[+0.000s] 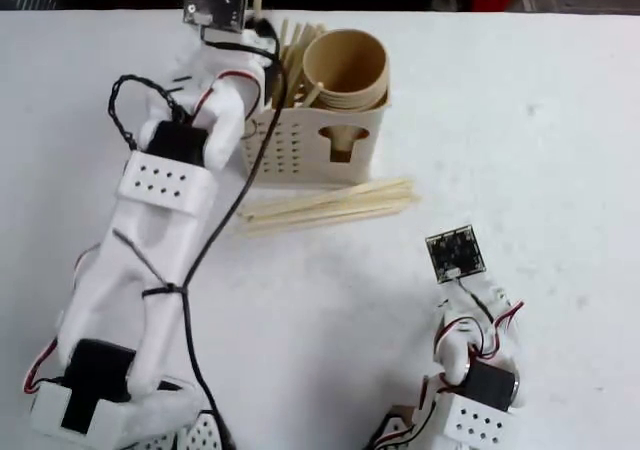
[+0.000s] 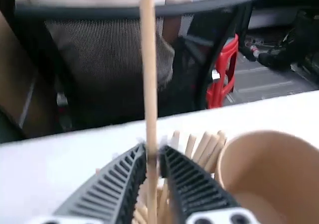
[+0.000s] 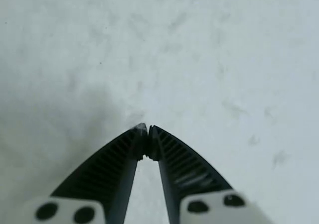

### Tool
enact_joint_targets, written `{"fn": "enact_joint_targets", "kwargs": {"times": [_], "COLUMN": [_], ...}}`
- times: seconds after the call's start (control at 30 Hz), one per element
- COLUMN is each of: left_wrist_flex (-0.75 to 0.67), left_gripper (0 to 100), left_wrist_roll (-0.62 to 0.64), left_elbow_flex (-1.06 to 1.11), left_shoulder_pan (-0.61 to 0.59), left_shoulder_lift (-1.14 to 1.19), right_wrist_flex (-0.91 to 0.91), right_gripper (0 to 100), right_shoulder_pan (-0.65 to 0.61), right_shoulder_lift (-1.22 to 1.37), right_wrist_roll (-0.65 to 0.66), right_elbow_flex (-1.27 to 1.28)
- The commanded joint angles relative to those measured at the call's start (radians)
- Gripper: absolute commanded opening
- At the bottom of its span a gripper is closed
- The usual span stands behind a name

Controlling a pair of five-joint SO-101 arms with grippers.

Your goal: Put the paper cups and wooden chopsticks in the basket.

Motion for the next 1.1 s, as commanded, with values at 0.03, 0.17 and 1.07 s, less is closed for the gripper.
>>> {"fn": "enact_joint_targets", "kwargs": {"times": [0.03,0.17,1.07], "left_wrist_flex": [-0.028,-0.017,0.724], "left_gripper": [10,8,8], "left_wrist_roll": [0.048,0.043,-0.707], "left_elbow_flex": [0.009,0.011,0.005], "left_shoulder_pan": [-0.021,-0.022,0.305], "left_shoulder_lift": [-0.007,-0.030,0.245], "right_wrist_flex": [-0.001,-0.001,-0.001], "right_gripper": [2.1,2.1,2.1], "right_shoulder_pan": [-0.002,-0.002,-0.002], "right_shoulder_lift": [-0.010,-0.010,-0.010], "right_wrist_roll": [0.009,0.009,0.009], "right_elbow_flex": [0.006,0.006,0.006]}}
